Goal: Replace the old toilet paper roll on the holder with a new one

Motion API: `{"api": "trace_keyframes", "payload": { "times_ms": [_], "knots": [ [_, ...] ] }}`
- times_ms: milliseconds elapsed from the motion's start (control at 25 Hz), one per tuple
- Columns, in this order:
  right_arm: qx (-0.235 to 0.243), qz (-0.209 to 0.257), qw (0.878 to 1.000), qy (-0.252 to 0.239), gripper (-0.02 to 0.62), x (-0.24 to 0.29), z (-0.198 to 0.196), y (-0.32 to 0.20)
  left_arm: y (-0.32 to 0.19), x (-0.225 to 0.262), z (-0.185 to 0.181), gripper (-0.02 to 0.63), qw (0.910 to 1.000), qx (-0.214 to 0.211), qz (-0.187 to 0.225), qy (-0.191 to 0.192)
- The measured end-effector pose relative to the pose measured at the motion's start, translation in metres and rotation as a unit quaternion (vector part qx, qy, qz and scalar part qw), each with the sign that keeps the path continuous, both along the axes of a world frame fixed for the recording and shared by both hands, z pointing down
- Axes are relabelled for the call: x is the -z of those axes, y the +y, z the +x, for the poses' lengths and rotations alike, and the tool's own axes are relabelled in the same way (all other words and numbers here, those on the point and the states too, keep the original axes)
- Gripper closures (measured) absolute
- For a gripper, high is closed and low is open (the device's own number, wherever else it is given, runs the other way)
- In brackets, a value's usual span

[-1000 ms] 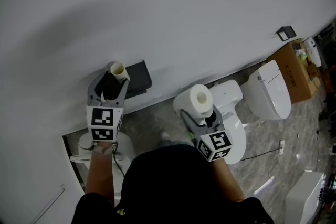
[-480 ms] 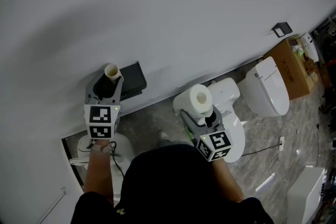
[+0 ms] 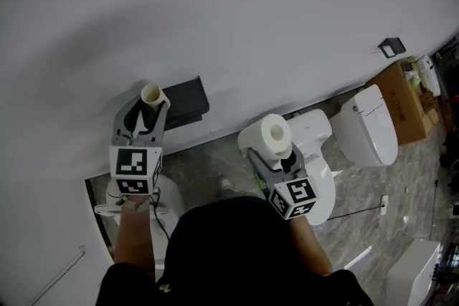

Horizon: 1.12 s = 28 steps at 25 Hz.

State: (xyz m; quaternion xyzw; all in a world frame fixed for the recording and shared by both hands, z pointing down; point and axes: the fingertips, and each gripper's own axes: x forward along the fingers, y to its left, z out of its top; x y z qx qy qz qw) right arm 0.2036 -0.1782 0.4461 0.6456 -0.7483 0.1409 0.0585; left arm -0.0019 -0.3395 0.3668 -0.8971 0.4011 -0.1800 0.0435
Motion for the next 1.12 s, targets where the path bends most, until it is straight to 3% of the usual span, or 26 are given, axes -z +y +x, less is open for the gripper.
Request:
{"api": "trace_keyframes", "payload": {
  "times_ms": [600,1120],
  "knots": [
    [0.098,-0.001,0.995,-0.005,0.241,-0.002,-0.082,-0.009,0.075,-0.005,-0.095,0.417,0.9972,0.066,-0.009,0.034],
    [0.199,-0.011,0.980,-0.001,0.241,-0.006,-0.171,-0.012,0.132,-0.053,-0.180,0.419,0.9852,0.154,-0.050,0.054]
  ]
}}
